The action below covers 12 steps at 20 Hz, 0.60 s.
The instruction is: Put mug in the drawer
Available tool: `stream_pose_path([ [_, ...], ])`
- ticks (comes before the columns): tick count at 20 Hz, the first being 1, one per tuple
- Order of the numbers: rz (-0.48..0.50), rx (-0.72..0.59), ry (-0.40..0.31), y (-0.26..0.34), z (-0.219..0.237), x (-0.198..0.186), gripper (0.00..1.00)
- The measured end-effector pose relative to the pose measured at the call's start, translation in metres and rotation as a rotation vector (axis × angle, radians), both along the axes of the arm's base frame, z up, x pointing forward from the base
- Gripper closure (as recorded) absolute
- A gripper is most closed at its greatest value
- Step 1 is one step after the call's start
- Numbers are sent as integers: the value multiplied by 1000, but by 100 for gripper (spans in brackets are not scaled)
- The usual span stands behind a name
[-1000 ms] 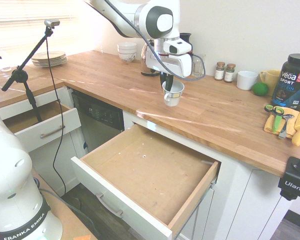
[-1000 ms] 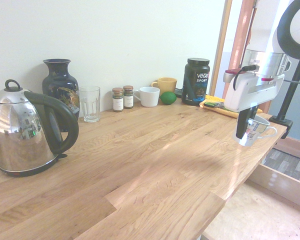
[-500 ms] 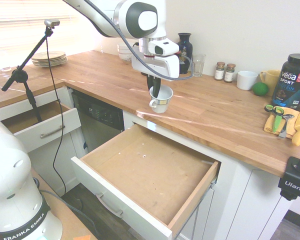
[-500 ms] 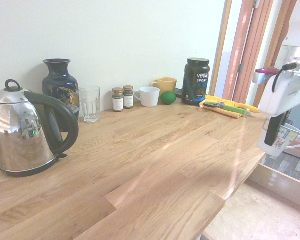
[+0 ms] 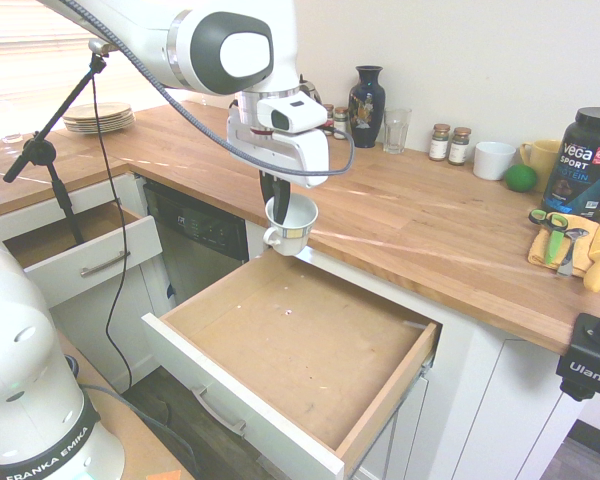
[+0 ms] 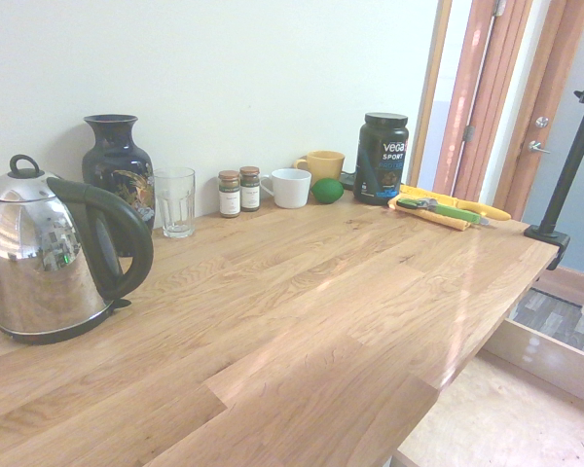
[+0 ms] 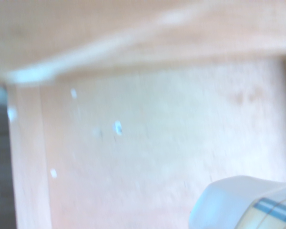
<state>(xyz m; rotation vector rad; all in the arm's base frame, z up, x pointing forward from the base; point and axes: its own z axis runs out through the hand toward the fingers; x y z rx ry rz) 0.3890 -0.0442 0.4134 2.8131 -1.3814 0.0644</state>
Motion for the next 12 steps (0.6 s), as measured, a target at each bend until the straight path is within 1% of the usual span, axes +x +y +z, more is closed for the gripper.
stream_pose_path([
  [5, 4, 3, 16, -7, -42, -14, 100],
  [12, -3, 4, 52, -14, -109, -1, 100],
])
